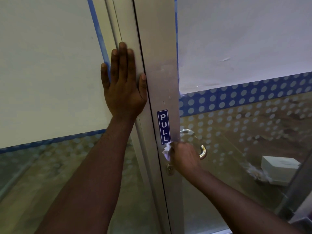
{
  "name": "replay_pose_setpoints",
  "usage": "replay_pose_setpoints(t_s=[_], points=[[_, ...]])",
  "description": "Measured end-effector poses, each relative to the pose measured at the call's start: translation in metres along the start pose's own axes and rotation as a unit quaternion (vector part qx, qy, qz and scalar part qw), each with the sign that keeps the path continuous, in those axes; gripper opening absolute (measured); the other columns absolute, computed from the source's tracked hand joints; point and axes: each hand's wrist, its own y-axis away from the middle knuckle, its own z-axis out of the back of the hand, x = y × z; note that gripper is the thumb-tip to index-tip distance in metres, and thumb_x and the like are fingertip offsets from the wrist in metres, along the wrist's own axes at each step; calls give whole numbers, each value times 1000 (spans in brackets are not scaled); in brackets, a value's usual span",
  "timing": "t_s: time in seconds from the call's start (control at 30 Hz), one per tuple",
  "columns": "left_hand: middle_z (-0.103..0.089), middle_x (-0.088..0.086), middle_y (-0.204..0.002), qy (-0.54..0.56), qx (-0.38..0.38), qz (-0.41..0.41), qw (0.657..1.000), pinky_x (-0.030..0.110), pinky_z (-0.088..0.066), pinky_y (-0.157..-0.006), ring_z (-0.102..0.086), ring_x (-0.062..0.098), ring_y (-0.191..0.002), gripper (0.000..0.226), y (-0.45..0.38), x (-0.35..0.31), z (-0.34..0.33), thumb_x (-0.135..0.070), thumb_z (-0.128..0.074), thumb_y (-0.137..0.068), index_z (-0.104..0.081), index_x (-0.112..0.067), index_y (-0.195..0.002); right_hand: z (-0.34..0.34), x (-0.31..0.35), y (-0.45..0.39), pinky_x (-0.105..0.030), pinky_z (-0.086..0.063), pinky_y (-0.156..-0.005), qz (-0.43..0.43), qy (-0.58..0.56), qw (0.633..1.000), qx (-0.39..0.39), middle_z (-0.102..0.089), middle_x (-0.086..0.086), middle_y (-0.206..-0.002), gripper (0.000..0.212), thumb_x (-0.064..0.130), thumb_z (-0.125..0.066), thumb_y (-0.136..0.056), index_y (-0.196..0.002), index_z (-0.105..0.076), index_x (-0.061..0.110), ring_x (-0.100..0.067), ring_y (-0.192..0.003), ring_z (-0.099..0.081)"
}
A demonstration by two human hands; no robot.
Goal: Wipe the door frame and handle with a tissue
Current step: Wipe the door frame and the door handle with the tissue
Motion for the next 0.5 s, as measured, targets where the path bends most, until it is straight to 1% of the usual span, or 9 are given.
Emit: replay_pose_setpoints(t_s=[0.03, 0.07, 0.13, 0.2, 0.27, 0.33, 0.4, 0.43, 0.5], points=[[-29, 14, -163, -1, -1, 1, 1000, 38, 4, -125, -21, 27, -152, 58, 0, 0, 0, -41, -31, -109, -26, -10, -157, 0, 1, 0, -14, -30, -48, -12, 5, 1000, 2, -70, 2, -78, 16, 32, -59, -93, -88, -68, 19, -5, -57, -53], [-29, 14, -163, 0, -2, 1, 1000, 38, 4, -125, -21, 27, -152, 58, -1, 0, 0, -41, -31, -109, -26, -10, -157, 1, 3, -2, -17, -30, -48, -23, 16, 1000, -3, -69, 3, -76, 18, 35, -60, -92, -86, -67, 21, -6, -56, -51], [-30, 15, -163, 2, -2, 0, 1000, 39, 3, -125, -22, 27, -151, 58, -2, 1, -1, -41, -32, -109, -26, -10, -157, 4, 4, -7, -23, -34, -54, -42, 47, 998, -12, -67, 4, -75, 21, 44, -60, -90, -86, -67, 24, -10, -59, -51], [-30, 15, -162, -1, -4, 5, 1000, 39, 3, -125, -22, 27, -151, 58, -2, 5, -1, -41, -33, -109, -26, -10, -157, 3, 8, -13, -24, -36, -58, -44, 85, 995, 26, -65, 5, -81, 23, 49, -57, -90, -90, -65, 27, -12, -65, -52], [-30, 15, -162, 0, -1, 11, 1000, 38, 3, -125, -21, 27, -151, 58, 1, 6, -1, -41, -33, -109, -27, -9, -157, 1, 5, -15, -24, -39, -59, -68, 62, 993, 72, -67, 6, -84, 26, 50, -57, -90, -83, -62, 26, -12, -67, -55], [-30, 15, -163, 3, 2, 11, 1000, 39, 3, -125, -21, 27, -151, 58, 3, 3, 0, -41, -33, -109, -28, -9, -157, 0, -1, -14, -23, -38, -57, -106, 26, 990, 86, -66, 8, -79, 28, 49, -60, -88, -77, -61, 24, -9, -65, -57], [-30, 15, -162, 4, 2, 11, 1000, 38, 3, -125, -21, 26, -151, 58, 2, 1, 0, -41, -33, -109, -28, -9, -157, -1, -2, -15, -24, -39, -58, -108, 32, 990, 79, -65, 5, -79, 22, 42, -60, -89, -78, -60, 24, -12, -67, -59], [-31, 15, -162, 2, 1, 9, 1000, 38, 4, -125, -21, 27, -151, 58, 0, 1, 1, -41, -33, -109, -28, -9, -157, 1, -2, -16, -26, -43, -62, -105, 42, 990, 85, -65, 2, -80, 21, 41, -58, -91, -81, -61, 23, -15, -70, -60], [-31, 15, -162, -4, 1, 7, 1000, 37, 5, -125, -22, 27, -151, 58, -1, 1, 1, -41, -33, -109, -29, -9, -157, 4, -2, -20, -28, -49, -67, -84, 52, 986, 138, -59, 3, -73, 25, 43, -53, -94, -82, -61, 22, -16, -72, -60]])
